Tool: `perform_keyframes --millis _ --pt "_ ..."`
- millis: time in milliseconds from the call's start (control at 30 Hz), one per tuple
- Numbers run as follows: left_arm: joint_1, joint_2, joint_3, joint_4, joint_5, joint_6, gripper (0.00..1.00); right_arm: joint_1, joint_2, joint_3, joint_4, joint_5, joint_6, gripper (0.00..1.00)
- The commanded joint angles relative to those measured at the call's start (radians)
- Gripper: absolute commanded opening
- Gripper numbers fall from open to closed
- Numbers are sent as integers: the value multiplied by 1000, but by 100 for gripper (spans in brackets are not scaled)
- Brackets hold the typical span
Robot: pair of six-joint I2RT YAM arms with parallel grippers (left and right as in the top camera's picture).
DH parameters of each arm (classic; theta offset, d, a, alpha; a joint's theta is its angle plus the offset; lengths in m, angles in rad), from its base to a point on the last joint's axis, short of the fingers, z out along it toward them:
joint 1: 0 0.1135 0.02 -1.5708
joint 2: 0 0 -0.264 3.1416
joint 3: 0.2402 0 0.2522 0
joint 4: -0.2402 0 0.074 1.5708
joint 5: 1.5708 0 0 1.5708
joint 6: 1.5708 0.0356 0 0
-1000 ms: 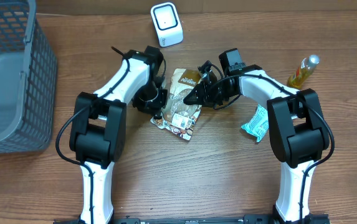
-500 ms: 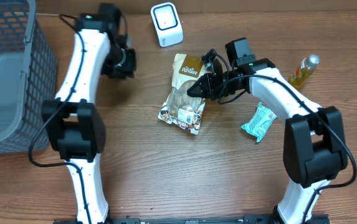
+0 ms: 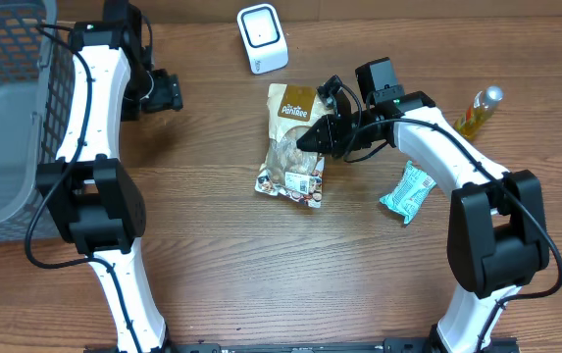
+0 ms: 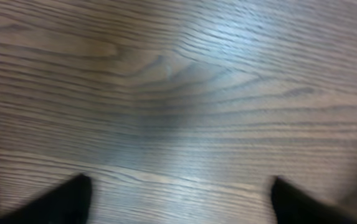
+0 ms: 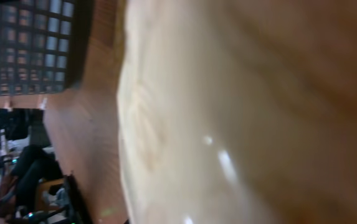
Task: Scan the item barcode
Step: 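Lift the PanTree bag with the right gripper toward the scanner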
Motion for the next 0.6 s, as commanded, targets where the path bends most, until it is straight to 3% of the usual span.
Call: perform_keyframes --millis 0,300,567 --pt "1 -1 17 3 -43 -1 99 -3 -56 0 25 -137 -10 4" --pt "-2 -1 17 5 -43 -1 100 -1 -64 47 50 -175 -3 4" --pt "-2 -1 17 5 -43 -1 100 6 -69 413 -145 -60 16 3"
